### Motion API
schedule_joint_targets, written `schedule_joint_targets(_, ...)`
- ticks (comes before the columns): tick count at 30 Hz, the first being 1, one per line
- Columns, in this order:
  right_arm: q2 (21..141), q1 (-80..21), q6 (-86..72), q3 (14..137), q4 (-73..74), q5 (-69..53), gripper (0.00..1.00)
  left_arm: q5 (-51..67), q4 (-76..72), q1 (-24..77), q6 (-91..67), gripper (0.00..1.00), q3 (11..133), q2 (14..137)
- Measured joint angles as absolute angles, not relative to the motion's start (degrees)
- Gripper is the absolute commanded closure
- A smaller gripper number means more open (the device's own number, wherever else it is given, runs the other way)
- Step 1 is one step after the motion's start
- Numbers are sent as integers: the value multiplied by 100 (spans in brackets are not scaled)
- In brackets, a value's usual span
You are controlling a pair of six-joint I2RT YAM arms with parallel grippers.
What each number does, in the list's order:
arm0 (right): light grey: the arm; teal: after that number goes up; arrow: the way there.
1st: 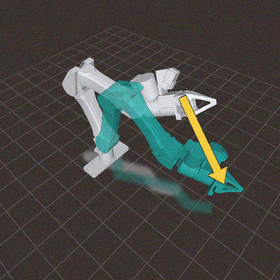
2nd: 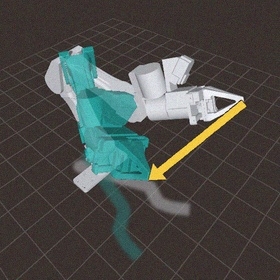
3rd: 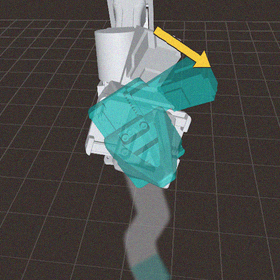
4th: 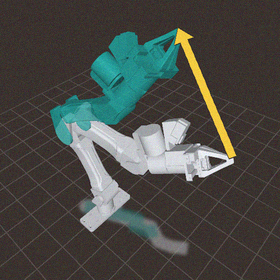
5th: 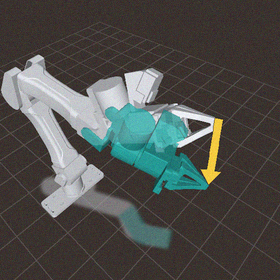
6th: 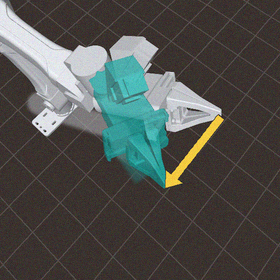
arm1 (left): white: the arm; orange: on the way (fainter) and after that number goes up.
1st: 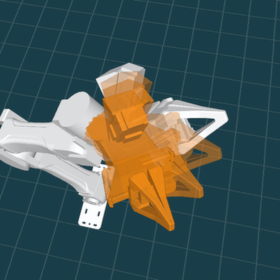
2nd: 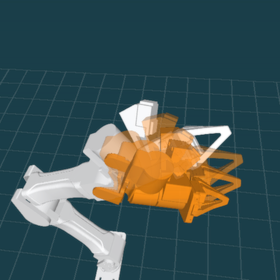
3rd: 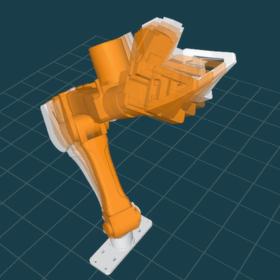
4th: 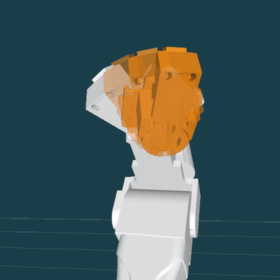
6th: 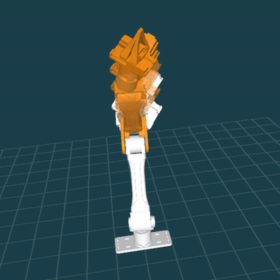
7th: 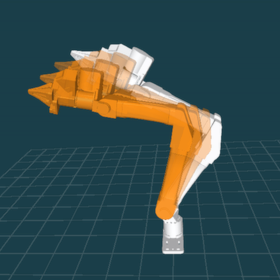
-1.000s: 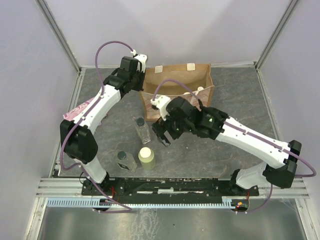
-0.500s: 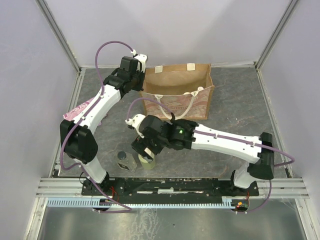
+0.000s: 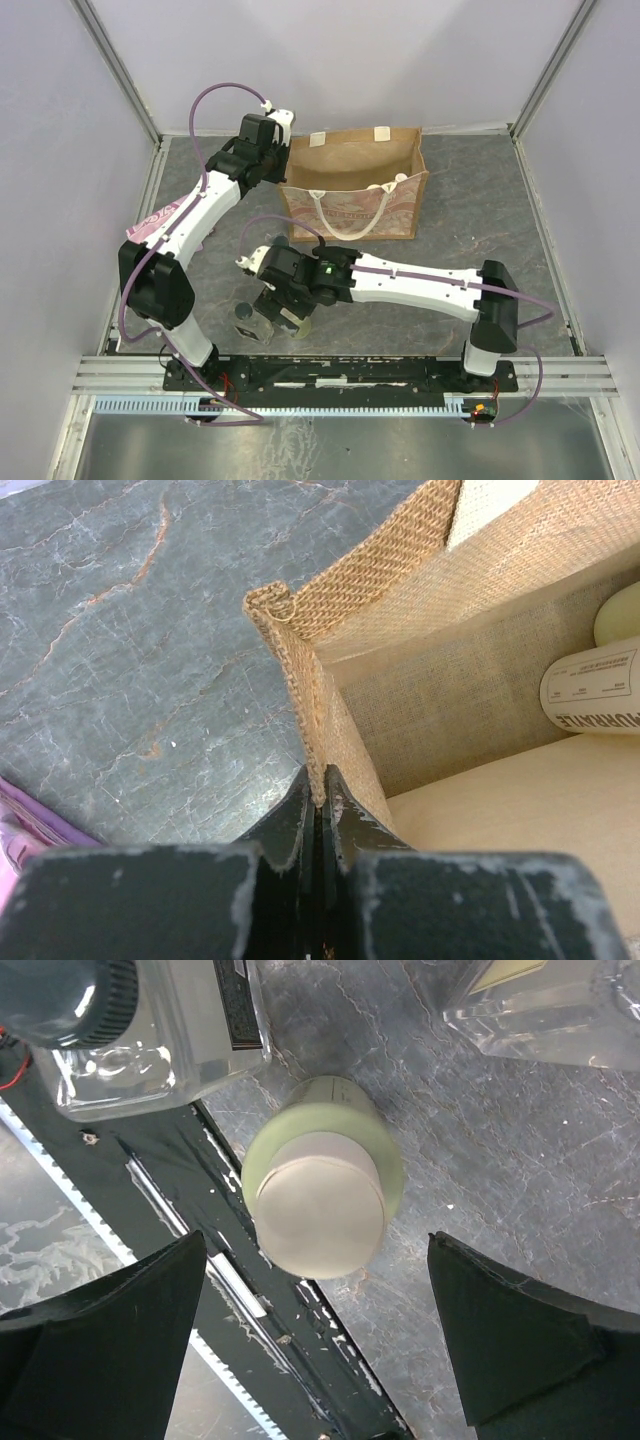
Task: Place the personal care products into the canvas bag
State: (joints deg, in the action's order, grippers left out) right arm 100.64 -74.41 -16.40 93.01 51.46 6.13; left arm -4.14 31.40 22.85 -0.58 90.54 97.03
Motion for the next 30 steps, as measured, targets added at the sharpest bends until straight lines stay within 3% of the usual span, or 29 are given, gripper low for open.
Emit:
schedule_joint_targets(24,10908,-7441,-1358,9164,4670,454,1,-388,3070,2285,-56,97,8936,9616)
schedule_joint_targets(30,10991,-7441,-1341,9091,4630,460,8,-381,3055,2285,-56,97,8910,9592)
